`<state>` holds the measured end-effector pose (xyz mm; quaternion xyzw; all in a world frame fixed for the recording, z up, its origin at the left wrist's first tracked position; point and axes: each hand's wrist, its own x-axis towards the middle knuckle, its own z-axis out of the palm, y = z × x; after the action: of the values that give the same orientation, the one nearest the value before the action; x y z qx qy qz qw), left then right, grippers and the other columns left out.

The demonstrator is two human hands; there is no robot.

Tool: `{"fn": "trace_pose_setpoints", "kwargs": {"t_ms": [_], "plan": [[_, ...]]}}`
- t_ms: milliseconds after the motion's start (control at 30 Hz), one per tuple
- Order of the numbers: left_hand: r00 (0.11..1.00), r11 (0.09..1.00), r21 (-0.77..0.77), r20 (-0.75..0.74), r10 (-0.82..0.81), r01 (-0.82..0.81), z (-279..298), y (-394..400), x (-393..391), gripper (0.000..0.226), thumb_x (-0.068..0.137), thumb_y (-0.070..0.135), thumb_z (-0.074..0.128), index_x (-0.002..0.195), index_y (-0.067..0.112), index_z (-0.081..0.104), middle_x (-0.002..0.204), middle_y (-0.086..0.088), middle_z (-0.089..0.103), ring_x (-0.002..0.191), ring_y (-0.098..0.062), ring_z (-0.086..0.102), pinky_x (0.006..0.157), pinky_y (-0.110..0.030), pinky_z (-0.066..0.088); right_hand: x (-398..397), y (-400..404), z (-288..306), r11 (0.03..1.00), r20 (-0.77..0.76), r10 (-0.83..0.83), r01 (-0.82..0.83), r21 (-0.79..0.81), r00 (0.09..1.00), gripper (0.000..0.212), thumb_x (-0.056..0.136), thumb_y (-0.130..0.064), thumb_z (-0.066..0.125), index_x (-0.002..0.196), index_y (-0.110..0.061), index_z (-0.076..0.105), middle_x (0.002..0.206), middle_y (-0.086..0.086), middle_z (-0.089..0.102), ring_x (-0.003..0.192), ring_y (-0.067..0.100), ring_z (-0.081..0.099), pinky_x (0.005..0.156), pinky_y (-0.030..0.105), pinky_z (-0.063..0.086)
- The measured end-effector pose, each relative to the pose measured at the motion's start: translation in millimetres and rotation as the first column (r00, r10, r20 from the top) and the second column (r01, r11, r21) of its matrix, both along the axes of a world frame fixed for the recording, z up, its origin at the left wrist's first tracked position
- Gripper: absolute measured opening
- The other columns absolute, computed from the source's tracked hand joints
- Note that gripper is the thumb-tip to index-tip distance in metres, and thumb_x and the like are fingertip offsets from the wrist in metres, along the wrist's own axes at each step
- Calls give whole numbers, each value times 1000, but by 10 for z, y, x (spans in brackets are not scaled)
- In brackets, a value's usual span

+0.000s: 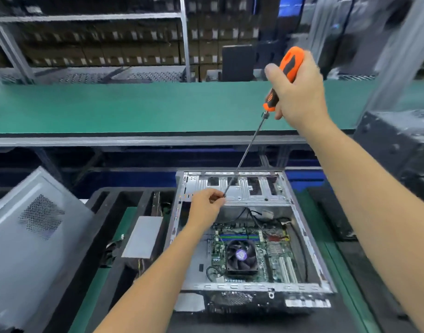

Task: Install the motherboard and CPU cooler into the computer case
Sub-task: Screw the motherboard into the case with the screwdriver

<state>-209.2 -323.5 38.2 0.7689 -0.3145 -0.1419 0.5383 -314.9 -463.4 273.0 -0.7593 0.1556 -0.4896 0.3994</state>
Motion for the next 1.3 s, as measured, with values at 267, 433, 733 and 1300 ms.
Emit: {"fn": "trace_pose_setpoints", "kwargs": {"t_ms": [267,433,733,1300], "plan": [[981,988,4,-120,-154,156,-129,-383,-307,8,86,7,66,86,15,63,78,-1,64,66,-2,60,70,-22,51,-427,-350,-88,994,-52,-113,113,-1,992,29,95,-31,56,81,-23,33,63,0,44,37,9,52,36,19,39],[958,978,-21,-200,-206,206,-213,-492,-427,7,86,7,66,89,11,62,80,-2,63,65,1,60,69,-18,52,-565,-477,-137,985,-94,-173,173,-9,980,28,95,-32,56,81,-22,33,69,5,43,40,10,51,38,20,40],[949,977,-28,-233,-213,212,-310,-533,-490,8,82,7,70,85,14,66,78,0,66,71,-6,63,67,-17,52,-608,-578,-243,977,-153,-215,212,-33,965,23,95,-33,54,94,-18,38,73,-1,43,37,4,48,38,17,40],[930,965,-42,-259,-261,259,-402,-492,-482,25,86,0,63,85,23,73,87,5,72,76,3,66,65,-8,48,-577,-554,-354,979,-208,-203,199,-37,957,30,96,-31,54,105,-5,42,75,7,47,35,6,49,39,19,44]]}}
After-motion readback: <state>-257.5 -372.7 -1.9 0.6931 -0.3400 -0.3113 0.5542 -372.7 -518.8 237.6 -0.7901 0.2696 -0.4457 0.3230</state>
